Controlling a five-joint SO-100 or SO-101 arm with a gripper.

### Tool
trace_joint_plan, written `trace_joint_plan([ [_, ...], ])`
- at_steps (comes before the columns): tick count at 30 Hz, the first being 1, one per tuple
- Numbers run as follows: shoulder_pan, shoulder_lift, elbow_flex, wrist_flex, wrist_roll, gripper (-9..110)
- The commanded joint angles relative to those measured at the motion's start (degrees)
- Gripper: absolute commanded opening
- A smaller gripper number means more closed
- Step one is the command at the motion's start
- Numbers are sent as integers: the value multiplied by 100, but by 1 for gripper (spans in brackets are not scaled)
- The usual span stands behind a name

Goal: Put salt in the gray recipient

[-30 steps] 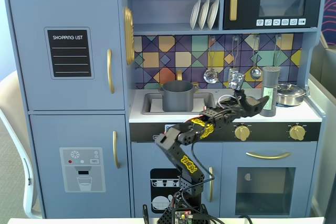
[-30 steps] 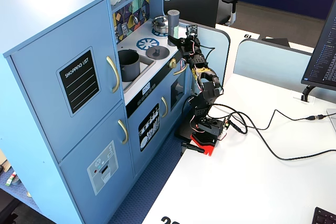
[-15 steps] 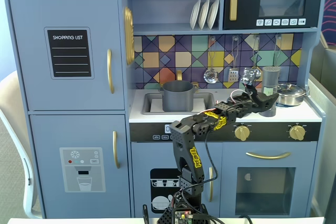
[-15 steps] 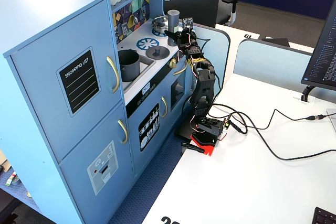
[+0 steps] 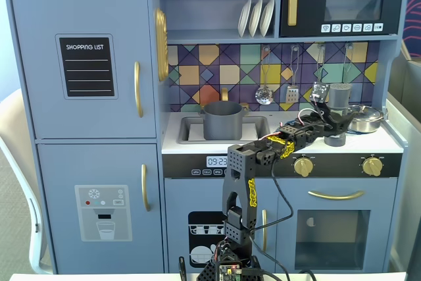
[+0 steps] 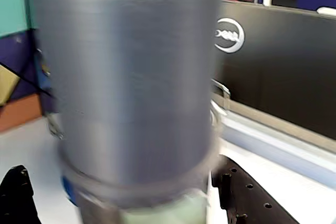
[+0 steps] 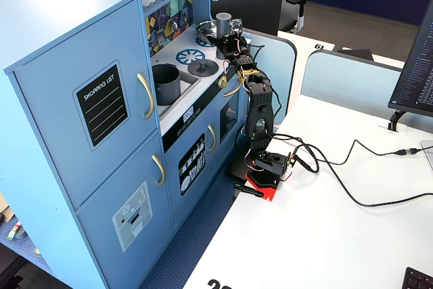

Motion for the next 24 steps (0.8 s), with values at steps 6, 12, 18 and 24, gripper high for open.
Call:
trace_joint_plan([
  [6,-105,-229,-861,35,-158,34],
  [12,-132,-176,-809,114,-9,0],
  [18,-193,141,-633,97,-35,0],
  [24,-571,1187,-299,176,53,0],
])
